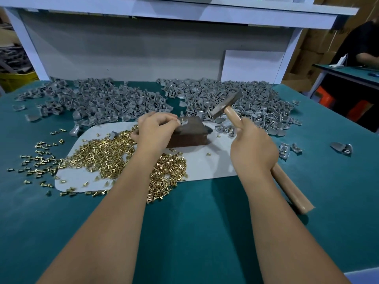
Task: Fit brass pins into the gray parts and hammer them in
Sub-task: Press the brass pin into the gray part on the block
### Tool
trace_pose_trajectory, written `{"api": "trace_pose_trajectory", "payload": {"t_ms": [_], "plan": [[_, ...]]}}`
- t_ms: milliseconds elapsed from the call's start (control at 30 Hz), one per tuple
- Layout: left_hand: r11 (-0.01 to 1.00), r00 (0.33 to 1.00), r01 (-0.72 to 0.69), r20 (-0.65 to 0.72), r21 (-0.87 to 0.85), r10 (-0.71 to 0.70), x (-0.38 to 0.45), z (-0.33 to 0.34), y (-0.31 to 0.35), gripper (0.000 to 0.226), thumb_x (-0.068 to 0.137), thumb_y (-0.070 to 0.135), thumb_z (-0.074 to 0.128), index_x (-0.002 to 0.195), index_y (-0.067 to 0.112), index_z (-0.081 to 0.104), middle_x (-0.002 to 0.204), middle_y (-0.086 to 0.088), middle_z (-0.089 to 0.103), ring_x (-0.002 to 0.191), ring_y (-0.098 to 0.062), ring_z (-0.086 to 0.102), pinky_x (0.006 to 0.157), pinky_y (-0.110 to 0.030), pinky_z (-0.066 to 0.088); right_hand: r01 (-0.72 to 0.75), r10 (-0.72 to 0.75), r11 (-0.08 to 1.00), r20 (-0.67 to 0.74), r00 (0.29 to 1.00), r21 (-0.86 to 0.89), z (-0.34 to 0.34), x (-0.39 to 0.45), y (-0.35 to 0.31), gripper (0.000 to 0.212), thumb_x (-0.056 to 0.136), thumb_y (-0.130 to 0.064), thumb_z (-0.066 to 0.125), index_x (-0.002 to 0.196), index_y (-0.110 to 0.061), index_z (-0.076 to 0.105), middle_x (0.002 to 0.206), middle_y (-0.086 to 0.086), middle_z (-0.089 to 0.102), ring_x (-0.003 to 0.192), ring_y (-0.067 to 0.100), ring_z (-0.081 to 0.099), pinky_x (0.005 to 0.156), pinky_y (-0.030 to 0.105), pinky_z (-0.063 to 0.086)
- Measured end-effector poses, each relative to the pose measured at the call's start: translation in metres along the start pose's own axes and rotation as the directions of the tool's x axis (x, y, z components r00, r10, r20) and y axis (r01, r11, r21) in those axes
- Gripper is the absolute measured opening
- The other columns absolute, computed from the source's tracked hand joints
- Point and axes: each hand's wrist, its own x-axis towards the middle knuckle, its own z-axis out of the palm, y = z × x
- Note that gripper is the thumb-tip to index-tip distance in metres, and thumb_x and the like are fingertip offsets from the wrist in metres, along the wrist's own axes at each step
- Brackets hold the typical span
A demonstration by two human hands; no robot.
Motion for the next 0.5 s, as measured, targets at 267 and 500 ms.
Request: {"api": "trace_pose_trajectory", "payload": {"t_ms": [267, 500], "plan": [[1.000, 0.999, -0.007, 0.034, -0.028, 0.007, -0.0041, -0.0017, 0.0046, 0.014, 0.067, 0.041, 0.064, 0.068, 0.032, 0.075, 0.101, 0.023, 0.069, 0.126, -0.021, 0.049, 0.111, -0.052, 0.030, -0.046, 0.043, 0.999, 0.138, 0.990, 0.013, 0.0072, -0.0021, 0.0026, 0.014, 0.096, -0.018, 0.046, 0.107, -0.019, 0.054, 0.078, 0.002, 0.050, 0.070, 0.027, 0.045, 0.057, 0.029, 0.031], [0.999, 0.998, -0.038, 0.055, 0.034, 0.036, -0.0086, -0.0024, 0.0070, 0.011, 0.078, 0.035, 0.068, 0.075, 0.028, 0.076, 0.101, 0.023, 0.069, 0.125, -0.021, 0.049, 0.109, -0.054, 0.033, 0.016, -0.010, 0.993, 0.053, 0.999, -0.114, 0.0051, -0.0054, 0.0010, 0.021, 0.094, -0.019, 0.048, 0.106, -0.013, 0.064, 0.107, 0.012, 0.055, 0.097, 0.032, 0.054, 0.072, 0.034, 0.035]]}}
